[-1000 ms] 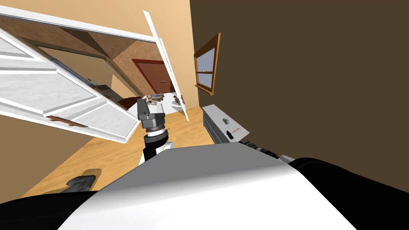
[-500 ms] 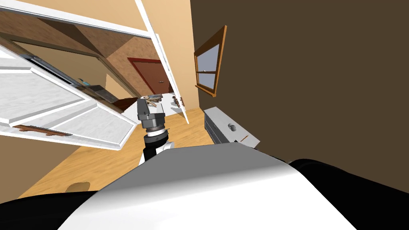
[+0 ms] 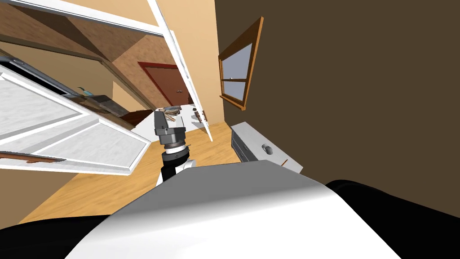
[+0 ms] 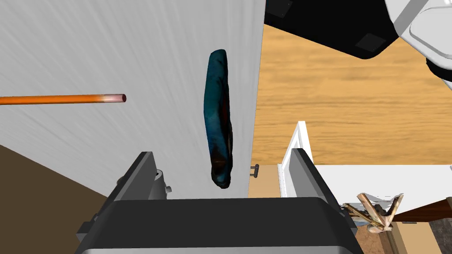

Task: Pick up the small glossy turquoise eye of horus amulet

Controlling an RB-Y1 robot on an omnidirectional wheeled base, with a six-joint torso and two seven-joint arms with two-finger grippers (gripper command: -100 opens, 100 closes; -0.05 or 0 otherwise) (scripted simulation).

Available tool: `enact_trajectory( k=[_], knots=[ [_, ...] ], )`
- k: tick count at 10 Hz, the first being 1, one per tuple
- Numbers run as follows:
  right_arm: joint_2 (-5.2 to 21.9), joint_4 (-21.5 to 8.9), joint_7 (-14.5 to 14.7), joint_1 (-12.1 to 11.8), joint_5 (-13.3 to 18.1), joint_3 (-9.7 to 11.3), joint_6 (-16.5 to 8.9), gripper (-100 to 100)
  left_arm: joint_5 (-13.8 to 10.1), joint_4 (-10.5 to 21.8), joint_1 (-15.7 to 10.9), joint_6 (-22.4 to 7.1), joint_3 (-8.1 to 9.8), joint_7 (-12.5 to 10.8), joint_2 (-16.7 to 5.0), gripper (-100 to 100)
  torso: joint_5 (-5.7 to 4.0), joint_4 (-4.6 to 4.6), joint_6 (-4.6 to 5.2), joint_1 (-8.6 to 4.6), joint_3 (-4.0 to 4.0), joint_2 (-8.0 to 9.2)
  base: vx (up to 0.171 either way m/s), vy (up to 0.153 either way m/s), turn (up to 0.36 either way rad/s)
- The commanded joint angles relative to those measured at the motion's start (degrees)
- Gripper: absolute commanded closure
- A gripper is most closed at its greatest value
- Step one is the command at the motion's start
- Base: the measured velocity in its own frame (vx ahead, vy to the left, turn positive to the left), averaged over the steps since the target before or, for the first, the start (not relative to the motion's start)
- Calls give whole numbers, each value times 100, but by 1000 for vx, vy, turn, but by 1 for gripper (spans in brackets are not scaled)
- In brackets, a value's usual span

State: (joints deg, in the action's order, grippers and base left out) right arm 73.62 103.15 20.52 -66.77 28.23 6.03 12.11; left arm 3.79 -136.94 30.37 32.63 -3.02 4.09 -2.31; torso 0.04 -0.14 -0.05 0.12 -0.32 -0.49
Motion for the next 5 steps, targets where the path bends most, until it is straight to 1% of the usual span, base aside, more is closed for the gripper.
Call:
enact_trajectory(
  k=[1, 2, 3, 5],
  knots=[
    [0, 0, 0, 0, 0, 0, 0, 0, 0, 0, 0, 0, 0, 0, 0, 0, 0, 0, 0, 0, 0, 0, 17, 8, 2],
    [-11, -139, -124, 120, -87, 53, -22, -100, 0, 0, -1, 0, 0, 0, 0, 0, -4, 7, 1, -14, 17, 28, -65, 24, 279],
    [-21, -282, -248, 239, -173, 109, -43, -100, 0, 1, -3, -1, 0, 0, 0, 0, -5, 14, -5, -15, 34, 59, -188, 11, 407],
    [-41, -566, -496, 478, -346, 220, -87, -100, 0, 2, -4, -1, -1, 0, 0, 0, -5, 31, -1, -15, 77, 131, -240, 33, 379]
  ],
)
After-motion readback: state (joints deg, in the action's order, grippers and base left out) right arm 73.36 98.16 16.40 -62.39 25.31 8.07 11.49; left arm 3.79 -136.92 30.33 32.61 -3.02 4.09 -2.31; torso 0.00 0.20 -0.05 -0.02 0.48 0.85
